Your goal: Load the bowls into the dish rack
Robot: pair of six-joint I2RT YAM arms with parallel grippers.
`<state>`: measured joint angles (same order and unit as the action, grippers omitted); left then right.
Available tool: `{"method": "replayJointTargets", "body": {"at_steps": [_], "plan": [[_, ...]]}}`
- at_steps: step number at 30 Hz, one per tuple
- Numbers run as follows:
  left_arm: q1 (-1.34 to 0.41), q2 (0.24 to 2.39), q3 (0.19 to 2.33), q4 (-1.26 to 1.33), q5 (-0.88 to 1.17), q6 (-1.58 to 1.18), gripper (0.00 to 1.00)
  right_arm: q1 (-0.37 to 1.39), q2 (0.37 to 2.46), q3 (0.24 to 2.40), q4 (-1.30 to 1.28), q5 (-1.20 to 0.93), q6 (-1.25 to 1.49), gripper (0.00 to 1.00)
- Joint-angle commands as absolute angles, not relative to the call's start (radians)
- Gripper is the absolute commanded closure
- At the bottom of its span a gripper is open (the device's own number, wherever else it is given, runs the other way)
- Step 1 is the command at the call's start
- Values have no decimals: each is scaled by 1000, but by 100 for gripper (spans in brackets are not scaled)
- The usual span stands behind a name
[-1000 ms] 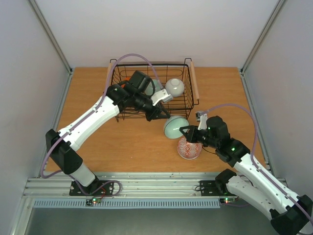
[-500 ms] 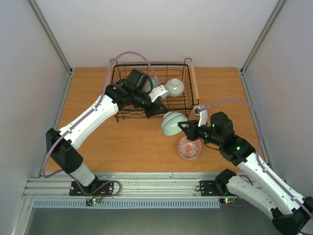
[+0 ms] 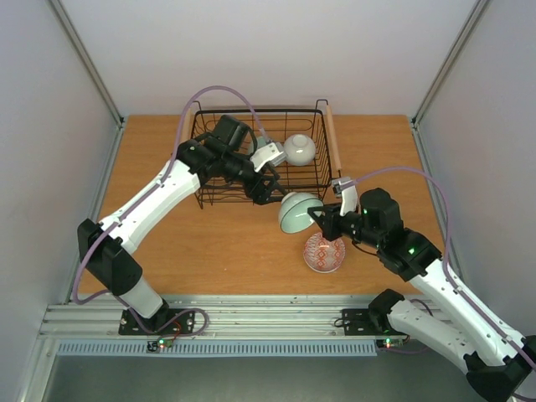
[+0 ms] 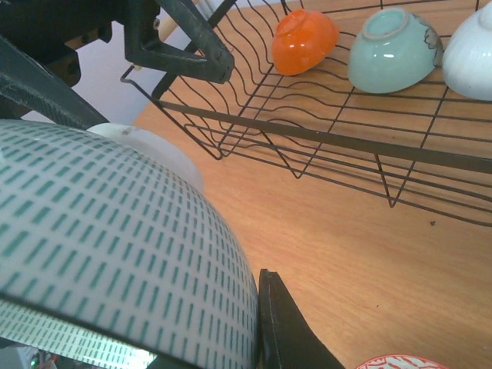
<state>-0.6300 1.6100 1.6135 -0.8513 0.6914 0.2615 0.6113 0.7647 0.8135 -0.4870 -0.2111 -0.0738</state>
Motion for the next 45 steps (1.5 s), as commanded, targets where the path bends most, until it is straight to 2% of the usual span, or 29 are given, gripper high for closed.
{"method": "replayJointTargets", "body": {"at_steps": [1, 9, 13, 25, 34, 45], "plan": [[-649, 1607, 1635, -889, 877, 282, 15, 605, 752, 827, -467, -148, -69, 99], [-641, 1620, 1677, -970, 1035, 332, 4, 605, 731, 805, -494, -133, -73, 99], [-632, 1632, 1710, -991, 1089, 312, 3, 606, 727, 801, -504, -141, -74, 99], [-631, 1630, 1751, -1002, 996, 253, 3, 606, 675, 802, -602, -111, -93, 99], [-633, 1631, 1722, -1009, 1083, 273, 3, 606, 701, 791, -578, -57, -113, 99], [-731, 1696, 1621, -933, 930, 268, 3, 605, 733, 805, -505, -77, -129, 99]]}}
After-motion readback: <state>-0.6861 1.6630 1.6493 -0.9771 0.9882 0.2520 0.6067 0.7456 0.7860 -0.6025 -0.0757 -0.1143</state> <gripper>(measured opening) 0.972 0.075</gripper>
